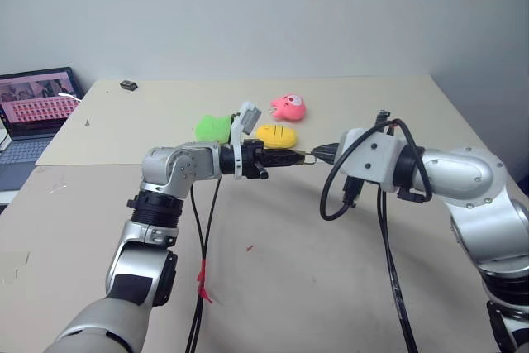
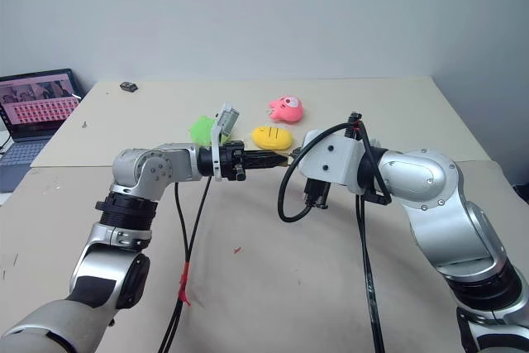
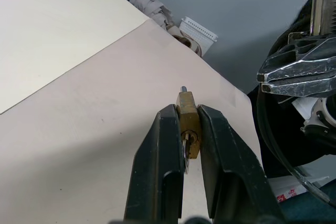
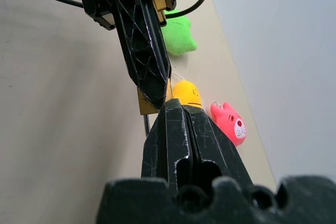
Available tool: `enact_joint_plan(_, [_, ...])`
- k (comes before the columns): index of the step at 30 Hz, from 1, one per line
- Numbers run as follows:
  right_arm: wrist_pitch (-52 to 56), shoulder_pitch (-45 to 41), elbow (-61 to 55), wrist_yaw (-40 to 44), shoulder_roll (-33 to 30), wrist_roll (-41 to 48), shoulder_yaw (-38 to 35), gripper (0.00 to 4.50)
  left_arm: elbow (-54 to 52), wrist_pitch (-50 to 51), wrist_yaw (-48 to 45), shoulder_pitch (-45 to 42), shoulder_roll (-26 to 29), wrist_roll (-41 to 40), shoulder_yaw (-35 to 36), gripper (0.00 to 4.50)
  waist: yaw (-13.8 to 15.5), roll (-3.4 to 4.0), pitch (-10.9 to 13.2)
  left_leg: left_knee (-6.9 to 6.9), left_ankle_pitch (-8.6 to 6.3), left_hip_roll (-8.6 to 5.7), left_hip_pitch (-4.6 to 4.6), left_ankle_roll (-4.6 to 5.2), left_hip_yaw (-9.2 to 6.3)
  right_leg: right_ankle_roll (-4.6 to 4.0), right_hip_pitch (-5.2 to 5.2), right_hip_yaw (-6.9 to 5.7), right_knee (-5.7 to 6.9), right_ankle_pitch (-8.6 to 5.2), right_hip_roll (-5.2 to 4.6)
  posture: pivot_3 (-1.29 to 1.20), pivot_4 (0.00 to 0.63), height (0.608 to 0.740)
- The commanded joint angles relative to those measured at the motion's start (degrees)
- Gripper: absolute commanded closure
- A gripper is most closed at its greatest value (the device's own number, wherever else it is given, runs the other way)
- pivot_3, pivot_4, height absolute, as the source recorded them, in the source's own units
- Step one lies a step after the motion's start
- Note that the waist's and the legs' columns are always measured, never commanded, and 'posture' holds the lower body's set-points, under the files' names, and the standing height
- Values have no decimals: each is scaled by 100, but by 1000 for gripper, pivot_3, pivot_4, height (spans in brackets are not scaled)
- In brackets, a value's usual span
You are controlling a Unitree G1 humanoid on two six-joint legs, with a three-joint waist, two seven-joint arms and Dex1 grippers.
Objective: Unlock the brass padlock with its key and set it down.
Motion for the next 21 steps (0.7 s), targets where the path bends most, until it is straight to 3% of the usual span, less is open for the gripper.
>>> enact_joint_plan(1, [-111,40,-76,-116,-74,-91,-86,4460,-229,24,-42,-213,24,-107,74,4458,4,0,0,0,0,0,0,0,0,0,0,0,0,0,0,0,150,655])
enact_joint_plan(8, [-641,587,178,-250,-148,-288,-129,4460,-533,106,-233,-272,261,-153,-16,4458,6,0,1,1,0,0,1,0,0,1,1,0,-2,0,0,0,150,655])
enact_joint_plan(21, [-990,668,420,-364,-66,-407,-108,4460,-926,397,-203,-148,344,-311,-113,4458,-26,0,4,2,3,0,6,-5,1,2,0,0,-2,-1,1,0,150,655])
